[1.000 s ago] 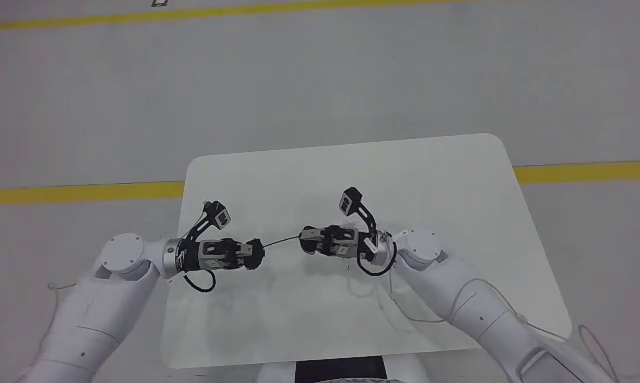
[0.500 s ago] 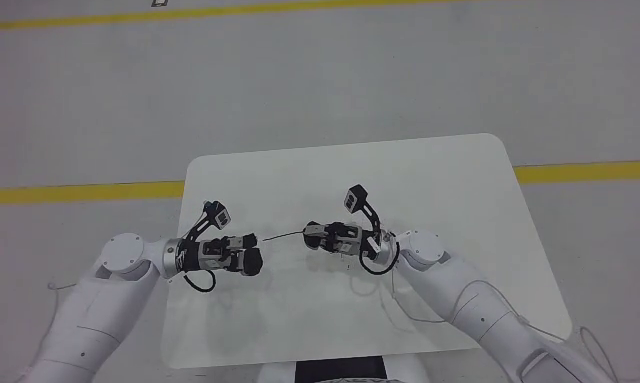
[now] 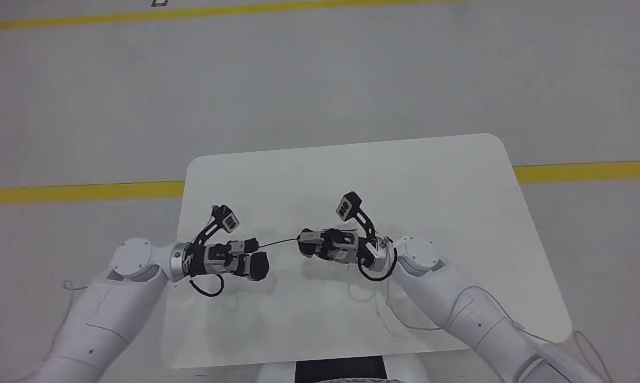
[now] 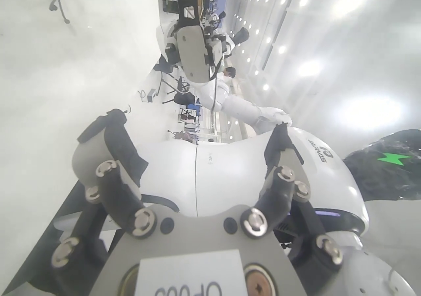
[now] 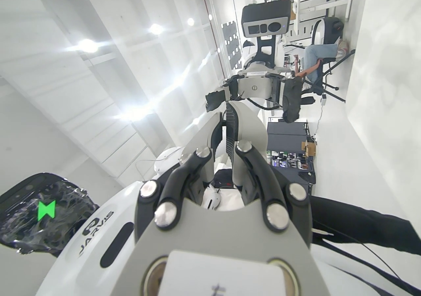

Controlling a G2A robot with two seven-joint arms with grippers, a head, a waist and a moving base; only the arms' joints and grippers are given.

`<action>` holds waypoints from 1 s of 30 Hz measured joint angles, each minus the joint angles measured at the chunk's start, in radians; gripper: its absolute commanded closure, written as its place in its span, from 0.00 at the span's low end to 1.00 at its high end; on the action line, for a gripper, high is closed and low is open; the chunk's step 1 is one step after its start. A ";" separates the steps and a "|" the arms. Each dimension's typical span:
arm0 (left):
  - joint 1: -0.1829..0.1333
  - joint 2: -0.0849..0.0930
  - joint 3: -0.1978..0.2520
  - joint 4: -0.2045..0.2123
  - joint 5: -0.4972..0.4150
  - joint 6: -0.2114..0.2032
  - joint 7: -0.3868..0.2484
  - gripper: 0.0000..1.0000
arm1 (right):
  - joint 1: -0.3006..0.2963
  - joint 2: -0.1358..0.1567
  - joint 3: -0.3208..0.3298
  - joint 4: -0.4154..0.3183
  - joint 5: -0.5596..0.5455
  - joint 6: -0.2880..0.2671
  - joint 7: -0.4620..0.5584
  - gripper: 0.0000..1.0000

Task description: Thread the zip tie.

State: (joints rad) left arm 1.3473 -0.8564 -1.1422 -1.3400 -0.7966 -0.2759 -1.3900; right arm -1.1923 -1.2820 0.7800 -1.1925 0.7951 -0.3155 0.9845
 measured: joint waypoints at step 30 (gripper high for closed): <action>-0.013 -0.010 0.045 -0.019 -0.020 -0.005 0.000 0.53 | 0.005 -0.029 -0.030 0.001 -0.084 0.060 -0.036 1.00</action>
State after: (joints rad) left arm 1.3338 -0.8667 -1.0972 -1.3590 -0.8166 -0.2809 -1.3901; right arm -1.1873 -1.3106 0.7505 -1.1911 0.7115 -0.2558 0.9489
